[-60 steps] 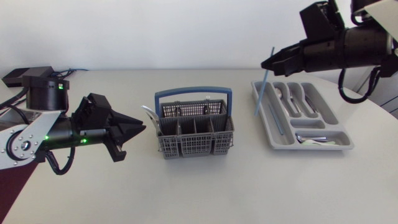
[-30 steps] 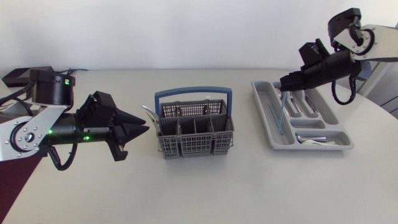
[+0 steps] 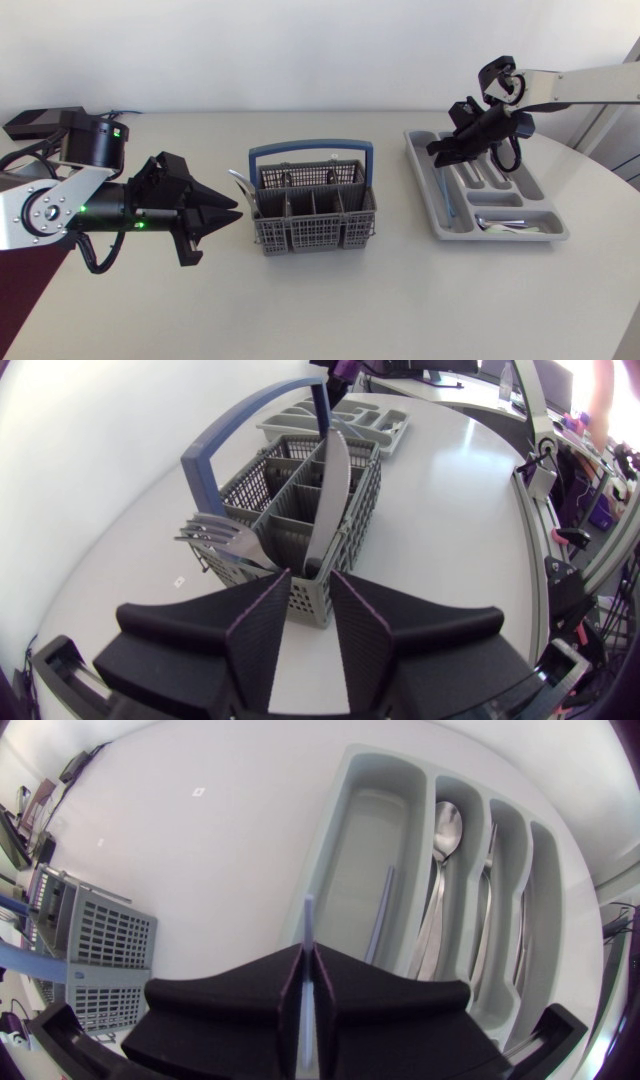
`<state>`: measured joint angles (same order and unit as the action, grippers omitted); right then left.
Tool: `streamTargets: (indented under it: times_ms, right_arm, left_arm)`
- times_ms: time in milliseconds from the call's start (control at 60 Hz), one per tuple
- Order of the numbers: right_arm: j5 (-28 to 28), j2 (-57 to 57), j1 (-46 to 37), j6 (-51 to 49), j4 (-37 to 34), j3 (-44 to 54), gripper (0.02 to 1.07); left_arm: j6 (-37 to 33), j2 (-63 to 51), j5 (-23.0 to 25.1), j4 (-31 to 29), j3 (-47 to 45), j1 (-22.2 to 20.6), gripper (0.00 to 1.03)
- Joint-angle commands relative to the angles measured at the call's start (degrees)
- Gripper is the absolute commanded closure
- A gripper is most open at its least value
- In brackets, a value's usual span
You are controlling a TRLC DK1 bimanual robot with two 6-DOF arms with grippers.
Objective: Unload the cutlery basket into the drawer organizer.
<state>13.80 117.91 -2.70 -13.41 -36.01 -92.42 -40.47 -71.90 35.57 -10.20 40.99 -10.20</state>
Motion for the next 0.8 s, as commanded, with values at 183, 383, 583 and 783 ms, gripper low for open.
streamTargets:
  times_ms: [183, 383, 583, 783]
  right_arm:
    - [-0.44, 8.57, -0.38, 0.49, 0.59, -5.14, 0.87]
    - [-0.71, 13.23, -0.90, -0.74, 0.77, -7.60, 0.58]
    - [-0.71, 13.75, -0.99, -1.80, 1.38, -7.16, 0.44]
    - [-0.71, 11.03, -0.29, -2.85, 3.31, -3.12, 0.32]
  left_arm:
    - [-5.50, -1.14, 2.31, -1.32, 1.55, -0.35, 0.72]
    - [-6.99, -1.93, 2.40, -1.23, 2.69, -0.70, 0.71]
    - [-8.84, -4.39, 3.10, -1.23, 4.62, -0.79, 0.70]
    - [-9.89, -5.36, 4.07, -1.32, 5.15, -2.02, 0.69]
